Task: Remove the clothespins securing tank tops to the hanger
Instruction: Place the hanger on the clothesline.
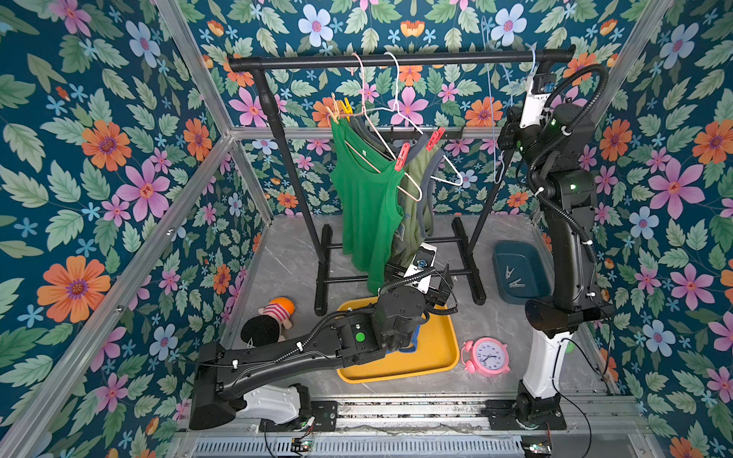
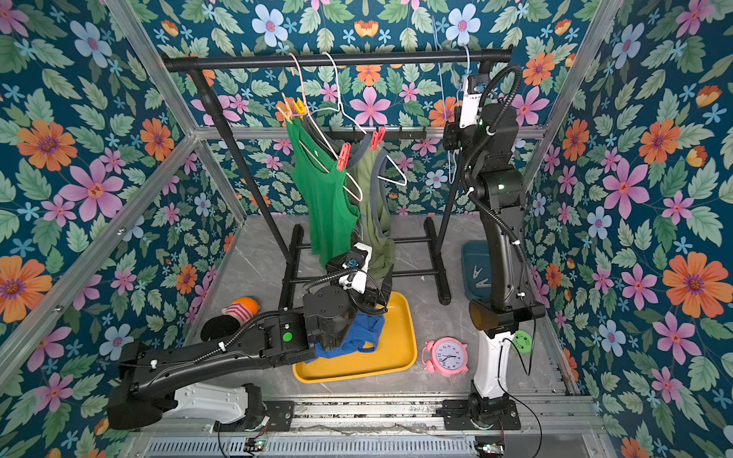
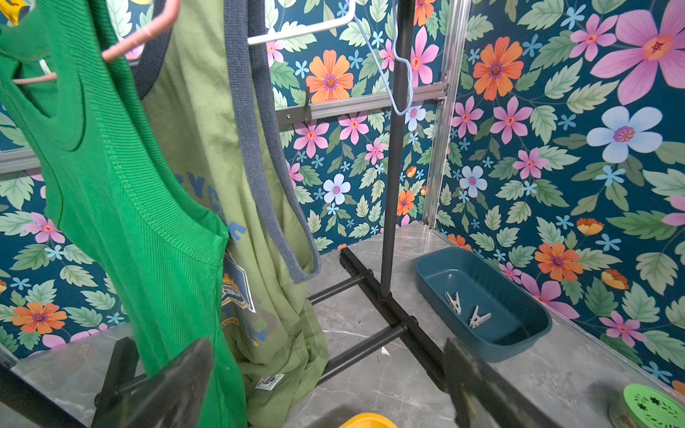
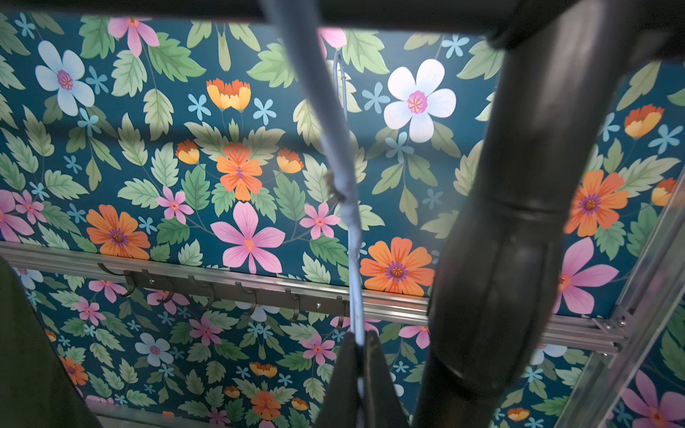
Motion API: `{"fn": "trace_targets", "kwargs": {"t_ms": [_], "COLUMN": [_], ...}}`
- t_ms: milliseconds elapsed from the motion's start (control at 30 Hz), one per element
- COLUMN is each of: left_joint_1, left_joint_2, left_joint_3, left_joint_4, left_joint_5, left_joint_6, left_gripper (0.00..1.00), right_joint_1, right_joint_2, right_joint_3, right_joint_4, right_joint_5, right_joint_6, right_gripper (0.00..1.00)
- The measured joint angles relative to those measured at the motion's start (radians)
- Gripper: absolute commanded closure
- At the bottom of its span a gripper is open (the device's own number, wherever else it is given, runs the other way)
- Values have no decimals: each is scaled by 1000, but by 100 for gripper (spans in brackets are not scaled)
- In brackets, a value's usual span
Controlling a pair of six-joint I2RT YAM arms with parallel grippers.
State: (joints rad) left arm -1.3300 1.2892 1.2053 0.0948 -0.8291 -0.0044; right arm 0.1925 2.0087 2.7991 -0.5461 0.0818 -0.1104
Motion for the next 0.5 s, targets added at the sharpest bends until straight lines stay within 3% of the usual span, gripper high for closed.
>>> {"fn": "trace_targets", "kwargs": {"t_ms": [500], "left_joint_1": [40], "left_joint_2": [6], "left_joint_3": [3], "left_joint_4": [-25], "left_joint_5": [45], "left_joint_6": [3], "left_gripper": [1], "right_joint_1": [-28], "right_joint_2": [48], "right_joint_3": [7], "right_joint_4": [33], "right_joint_5": [-11], "right_joint_6": [15], "right_gripper": [100]}}
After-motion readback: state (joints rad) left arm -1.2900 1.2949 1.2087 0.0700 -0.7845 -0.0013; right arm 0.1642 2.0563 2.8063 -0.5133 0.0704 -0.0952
